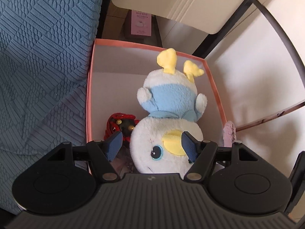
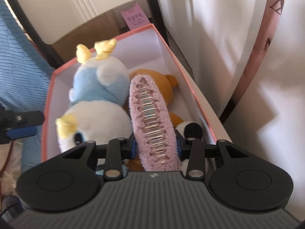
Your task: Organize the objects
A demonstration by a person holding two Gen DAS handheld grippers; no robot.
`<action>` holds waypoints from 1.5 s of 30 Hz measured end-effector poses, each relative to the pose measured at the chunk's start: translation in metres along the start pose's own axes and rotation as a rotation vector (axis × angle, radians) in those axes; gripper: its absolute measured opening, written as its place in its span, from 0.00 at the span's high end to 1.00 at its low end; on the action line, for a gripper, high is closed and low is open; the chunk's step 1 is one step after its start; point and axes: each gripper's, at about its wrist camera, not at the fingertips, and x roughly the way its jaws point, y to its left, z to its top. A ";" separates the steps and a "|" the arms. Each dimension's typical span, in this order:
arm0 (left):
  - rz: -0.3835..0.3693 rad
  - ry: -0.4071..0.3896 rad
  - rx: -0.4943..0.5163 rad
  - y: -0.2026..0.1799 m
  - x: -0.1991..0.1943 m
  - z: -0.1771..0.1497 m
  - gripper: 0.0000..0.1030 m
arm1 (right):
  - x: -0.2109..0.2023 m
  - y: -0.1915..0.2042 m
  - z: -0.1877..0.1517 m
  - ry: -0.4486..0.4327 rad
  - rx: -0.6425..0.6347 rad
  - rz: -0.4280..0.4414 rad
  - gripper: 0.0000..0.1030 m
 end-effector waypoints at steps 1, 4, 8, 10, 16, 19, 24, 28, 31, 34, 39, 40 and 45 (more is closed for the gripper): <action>0.003 -0.001 0.004 -0.002 -0.001 -0.001 0.29 | 0.001 0.000 0.000 0.000 -0.003 -0.004 0.60; 0.006 -0.007 0.009 -0.005 -0.008 -0.001 0.29 | 0.002 -0.002 0.000 -0.008 0.002 -0.011 0.59; 0.010 -0.033 0.040 -0.012 -0.031 -0.002 0.27 | -0.001 -0.004 0.005 -0.015 0.003 -0.016 0.35; 0.011 -0.052 0.061 -0.016 -0.045 -0.004 0.27 | -0.013 -0.002 0.006 -0.044 0.005 -0.013 0.35; -0.011 -0.131 0.126 -0.028 -0.101 -0.014 0.27 | -0.074 0.013 0.009 -0.149 -0.005 0.036 0.35; -0.027 -0.185 0.148 -0.031 -0.133 -0.023 0.23 | -0.107 0.025 0.007 -0.202 -0.024 0.055 0.35; -0.047 -0.250 0.177 -0.028 -0.185 -0.042 0.19 | -0.162 0.043 -0.011 -0.281 -0.060 0.080 0.35; -0.044 -0.287 0.186 -0.021 -0.216 -0.062 0.18 | -0.193 0.052 -0.035 -0.306 -0.065 0.104 0.35; -0.055 -0.294 0.186 -0.014 -0.231 -0.080 0.12 | -0.209 0.060 -0.054 -0.319 -0.078 0.107 0.35; -0.041 -0.293 0.196 -0.008 -0.239 -0.095 0.10 | -0.219 0.066 -0.072 -0.325 -0.084 0.108 0.35; -0.017 -0.298 0.209 0.003 -0.242 -0.117 0.09 | -0.225 0.071 -0.100 -0.321 -0.090 0.094 0.35; -0.017 -0.303 0.206 0.006 -0.242 -0.121 0.09 | -0.223 0.072 -0.104 -0.318 -0.090 0.092 0.35; -0.030 -0.274 0.179 0.016 -0.233 -0.136 0.08 | -0.206 0.071 -0.117 -0.280 -0.073 0.084 0.06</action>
